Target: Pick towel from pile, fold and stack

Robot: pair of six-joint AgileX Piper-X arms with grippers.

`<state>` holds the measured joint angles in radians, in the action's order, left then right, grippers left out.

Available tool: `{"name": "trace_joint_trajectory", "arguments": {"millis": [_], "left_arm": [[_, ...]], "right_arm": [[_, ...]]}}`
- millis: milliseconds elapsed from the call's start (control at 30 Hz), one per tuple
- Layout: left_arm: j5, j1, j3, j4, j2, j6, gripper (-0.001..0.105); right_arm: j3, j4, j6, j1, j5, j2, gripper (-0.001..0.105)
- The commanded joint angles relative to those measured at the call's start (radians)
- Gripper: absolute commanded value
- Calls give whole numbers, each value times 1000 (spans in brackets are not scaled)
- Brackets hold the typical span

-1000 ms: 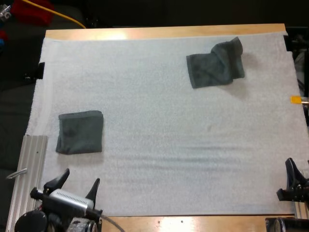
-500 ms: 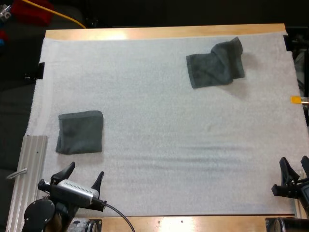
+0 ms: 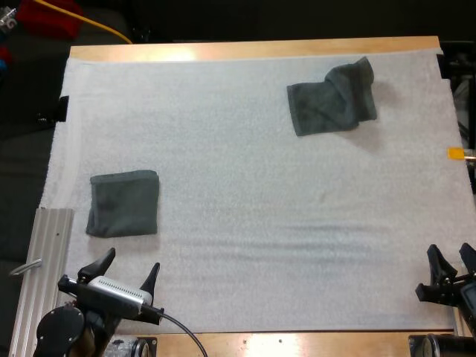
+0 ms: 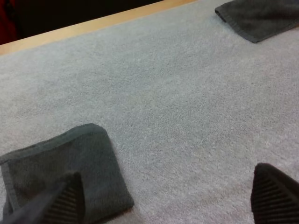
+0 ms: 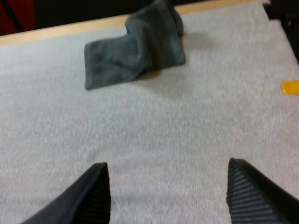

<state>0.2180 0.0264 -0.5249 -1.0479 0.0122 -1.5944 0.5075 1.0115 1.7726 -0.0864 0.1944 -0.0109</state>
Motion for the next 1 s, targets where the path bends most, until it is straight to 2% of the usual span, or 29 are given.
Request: {"name": "trace_joint_trajectory", "arguments": {"millis": [0,967], "left_arm": [[3,2,-2,7,140,0,70],[3,2,-2,7,140,0,70]], "right_arm": [[4,-6,1,-1,4,-41,54],[4,-8,-19,-1,-26,-41,54]]}}
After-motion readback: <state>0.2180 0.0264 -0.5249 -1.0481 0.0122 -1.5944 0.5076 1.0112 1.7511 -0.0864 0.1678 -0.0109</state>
